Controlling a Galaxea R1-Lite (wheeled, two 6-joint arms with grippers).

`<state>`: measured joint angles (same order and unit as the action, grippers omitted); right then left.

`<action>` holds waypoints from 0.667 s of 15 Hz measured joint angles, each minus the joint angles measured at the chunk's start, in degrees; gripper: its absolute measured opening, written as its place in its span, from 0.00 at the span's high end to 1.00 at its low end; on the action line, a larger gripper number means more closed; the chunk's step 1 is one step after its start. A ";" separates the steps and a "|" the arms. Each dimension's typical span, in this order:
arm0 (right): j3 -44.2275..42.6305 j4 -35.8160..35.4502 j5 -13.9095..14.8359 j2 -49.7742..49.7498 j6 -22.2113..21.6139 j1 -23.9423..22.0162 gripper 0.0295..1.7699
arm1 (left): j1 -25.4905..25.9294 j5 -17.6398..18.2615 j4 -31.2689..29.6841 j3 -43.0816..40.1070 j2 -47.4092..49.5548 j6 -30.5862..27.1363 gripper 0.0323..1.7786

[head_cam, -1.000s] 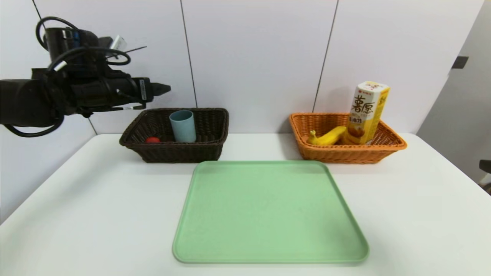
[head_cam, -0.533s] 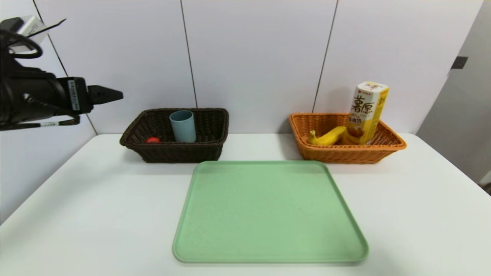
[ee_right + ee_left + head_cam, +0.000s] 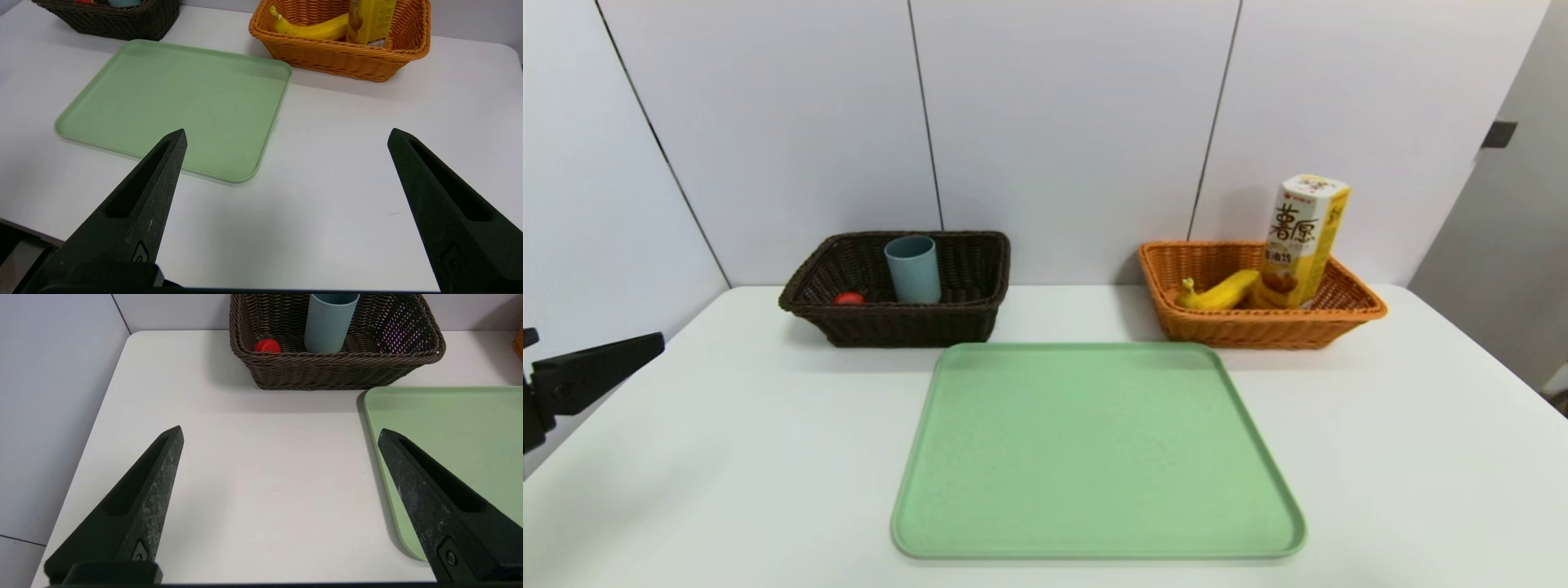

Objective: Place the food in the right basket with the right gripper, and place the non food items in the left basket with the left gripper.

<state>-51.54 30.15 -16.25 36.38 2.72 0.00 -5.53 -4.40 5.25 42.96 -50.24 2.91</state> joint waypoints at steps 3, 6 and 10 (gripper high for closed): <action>1.13 0.17 0.00 -3.45 0.41 -1.32 0.04 | 0.00 0.05 -0.02 -3.90 5.36 -1.95 0.05; 3.17 0.17 -0.15 -6.25 1.30 -2.32 0.04 | 0.05 1.01 -0.13 -9.56 10.63 -4.53 0.05; 5.73 0.17 -0.52 -9.25 2.40 -3.30 0.04 | 1.66 2.62 -0.24 -17.03 17.16 -4.64 0.05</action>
<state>-45.81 30.32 -16.77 27.12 5.12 -3.30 -3.88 -1.78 5.01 25.93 -33.07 -1.73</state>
